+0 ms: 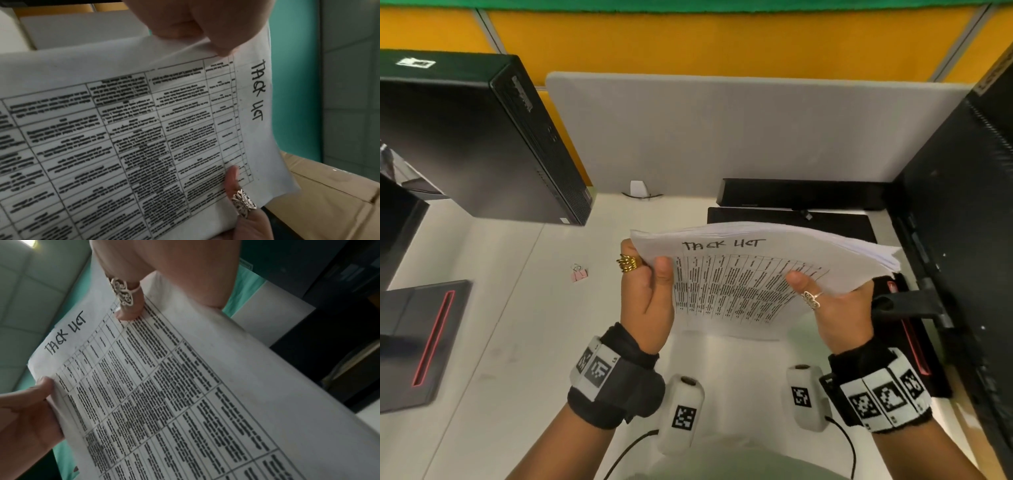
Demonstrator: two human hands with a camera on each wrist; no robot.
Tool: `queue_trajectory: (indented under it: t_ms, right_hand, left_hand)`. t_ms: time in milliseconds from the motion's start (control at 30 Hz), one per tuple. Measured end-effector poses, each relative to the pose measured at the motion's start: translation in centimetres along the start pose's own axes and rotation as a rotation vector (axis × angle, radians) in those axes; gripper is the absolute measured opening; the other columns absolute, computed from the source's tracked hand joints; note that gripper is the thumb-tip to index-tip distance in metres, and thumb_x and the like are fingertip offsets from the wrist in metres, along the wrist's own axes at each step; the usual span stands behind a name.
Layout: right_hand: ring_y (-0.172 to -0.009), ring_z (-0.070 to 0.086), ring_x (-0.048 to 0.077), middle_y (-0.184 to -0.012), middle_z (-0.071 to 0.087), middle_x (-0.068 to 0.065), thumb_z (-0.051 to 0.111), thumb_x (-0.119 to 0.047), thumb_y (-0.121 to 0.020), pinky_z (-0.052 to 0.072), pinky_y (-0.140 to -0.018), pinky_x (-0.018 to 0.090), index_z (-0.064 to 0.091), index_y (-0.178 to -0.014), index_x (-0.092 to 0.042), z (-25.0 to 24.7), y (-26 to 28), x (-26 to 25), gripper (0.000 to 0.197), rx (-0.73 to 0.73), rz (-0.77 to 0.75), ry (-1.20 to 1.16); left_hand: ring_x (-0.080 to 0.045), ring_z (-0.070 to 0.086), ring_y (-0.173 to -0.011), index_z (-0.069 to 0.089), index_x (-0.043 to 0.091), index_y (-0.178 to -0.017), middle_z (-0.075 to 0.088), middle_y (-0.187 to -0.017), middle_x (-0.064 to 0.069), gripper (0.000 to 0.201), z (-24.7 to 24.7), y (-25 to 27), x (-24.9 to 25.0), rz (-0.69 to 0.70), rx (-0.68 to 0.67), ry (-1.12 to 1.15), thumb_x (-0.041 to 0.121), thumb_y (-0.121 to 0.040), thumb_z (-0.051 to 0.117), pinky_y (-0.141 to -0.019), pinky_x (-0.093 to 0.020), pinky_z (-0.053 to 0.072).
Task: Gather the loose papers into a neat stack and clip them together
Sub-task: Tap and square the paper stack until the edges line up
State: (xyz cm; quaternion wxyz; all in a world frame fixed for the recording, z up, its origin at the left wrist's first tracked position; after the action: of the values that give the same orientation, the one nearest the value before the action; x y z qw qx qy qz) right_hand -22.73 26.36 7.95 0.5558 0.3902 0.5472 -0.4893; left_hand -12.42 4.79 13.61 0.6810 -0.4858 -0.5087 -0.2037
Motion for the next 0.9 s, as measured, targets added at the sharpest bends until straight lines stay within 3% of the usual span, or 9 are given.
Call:
queue_trajectory:
  t_ms: [67, 167, 233, 367, 533, 633, 767, 833, 900]
  right_hand:
    - [-0.083, 0.068, -0.006, -0.079, 0.072, -0.026, 0.078, -0.022, -0.056, 0.055, -0.070, 0.011, 0.067, -0.082, -0.038, 0.1, 0.2, -1.2, 0.032, -0.003, -0.040, -0.023]
    - [-0.083, 0.065, -0.012, -0.079, 0.073, -0.023, 0.070, 0.003, -0.064, 0.052, -0.069, 0.006, 0.068, -0.083, -0.040, 1.0, 0.2, -2.4, 0.047, -0.043, -0.101, 0.013]
    - [-0.077, 0.063, -0.018, -0.075, 0.069, -0.014, 0.069, 0.010, -0.066, 0.050, -0.064, 0.002, 0.064, -0.081, -0.034, 1.2, 0.0, -1.6, 0.047, -0.037, -0.060, 0.032]
    - [-0.079, 0.068, -0.006, -0.088, 0.068, -0.011, 0.075, -0.002, -0.065, 0.058, -0.075, 0.020, 0.061, -0.087, -0.031, 0.5, -0.2, 1.3, 0.039, 0.026, 0.075, 0.074]
    - [-0.075, 0.067, -0.009, -0.070, 0.072, -0.023, 0.072, 0.002, -0.069, 0.053, -0.061, 0.007, 0.061, -0.082, -0.031, 0.8, -0.9, 0.5, 0.037, 0.011, 0.066, 0.094]
    - [-0.078, 0.068, -0.007, -0.079, 0.071, -0.014, 0.071, 0.000, -0.070, 0.054, -0.063, 0.010, 0.063, -0.083, -0.029, 1.8, -1.6, -0.5, 0.033, -0.033, 0.082, 0.093]
    - [-0.089, 0.070, 0.009, -0.102, 0.070, 0.001, 0.071, -0.006, -0.071, 0.058, -0.071, 0.024, 0.066, -0.102, -0.017, 4.1, -1.8, 2.1, 0.034, -0.155, 0.319, 0.012]
    - [-0.095, 0.069, 0.019, -0.110, 0.069, 0.009, 0.072, -0.008, -0.069, 0.057, -0.078, 0.032, 0.065, -0.105, -0.011, 5.3, -1.1, 5.1, 0.037, -0.184, 0.463, 0.015]
    - [-0.099, 0.066, 0.024, -0.115, 0.067, 0.013, 0.074, -0.011, -0.068, 0.054, -0.086, 0.039, 0.065, -0.105, -0.009, 6.5, 0.1, 8.5, 0.038, -0.203, 0.578, 0.065]
  left_hand:
    - [0.013, 0.056, -0.094, 0.034, 0.027, -0.102, 0.060, -0.099, 0.033, 0.016, -0.1, 0.1, 1.2, 0.065, 0.032, -0.013, 0.035, -0.089, 0.035, -0.075, -0.001, 0.045]
    - [0.011, 0.056, -0.095, 0.034, 0.028, -0.101, 0.052, -0.099, 0.012, 0.011, -0.3, 0.5, 1.4, 0.093, 0.114, -0.054, 0.026, -0.091, 0.038, -0.075, -0.002, 0.046]
    - [0.011, 0.056, -0.094, 0.034, 0.029, -0.101, 0.050, -0.099, 0.008, 0.015, -0.2, 0.7, 0.3, 0.055, 0.133, -0.089, 0.022, -0.088, 0.034, -0.074, -0.002, 0.046]
    - [0.015, 0.056, -0.088, 0.036, 0.029, -0.099, 0.049, -0.095, 0.012, 0.019, -0.3, 0.8, -3.3, -0.105, 0.111, -0.111, 0.013, -0.090, 0.034, -0.071, -0.002, 0.046]
    - [0.016, 0.054, -0.089, 0.040, 0.026, -0.101, 0.044, -0.097, 0.013, 0.020, -0.7, -0.5, -2.9, -0.085, 0.085, -0.164, 0.010, -0.090, 0.034, -0.072, -0.001, 0.046]
    - [0.017, 0.055, -0.091, 0.041, 0.019, -0.103, 0.047, -0.100, 0.016, 0.016, -1.2, -1.6, -2.0, -0.086, 0.058, -0.166, 0.007, -0.095, 0.034, -0.074, 0.000, 0.044]
    - [0.008, 0.056, -0.097, 0.040, 0.029, -0.099, 0.055, -0.107, 0.010, 0.019, -2.7, -1.2, -4.1, -0.338, -0.058, -0.041, 0.015, -0.099, 0.027, -0.083, -0.008, 0.046]
    - [0.000, 0.054, -0.096, 0.042, 0.023, -0.099, 0.055, -0.105, 0.005, 0.018, -4.4, -0.1, -6.5, -0.442, -0.022, -0.099, 0.014, -0.099, 0.027, -0.087, -0.015, 0.043]
    - [0.000, 0.051, -0.086, 0.042, 0.010, -0.105, 0.053, -0.099, 0.001, 0.015, -6.6, 1.5, -9.3, -0.523, 0.050, -0.230, 0.010, -0.098, 0.028, -0.074, -0.004, 0.042]
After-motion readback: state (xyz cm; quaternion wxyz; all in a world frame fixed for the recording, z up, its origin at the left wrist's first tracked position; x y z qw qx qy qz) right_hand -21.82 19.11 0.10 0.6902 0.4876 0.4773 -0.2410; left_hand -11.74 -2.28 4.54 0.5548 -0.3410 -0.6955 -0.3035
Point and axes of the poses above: each hand's wrist, its own y-axis away from the middle knuckle, its own z-axis out of the palm, x = y × z, the point moved 9 cm from there along -y, towards the middle knuckle
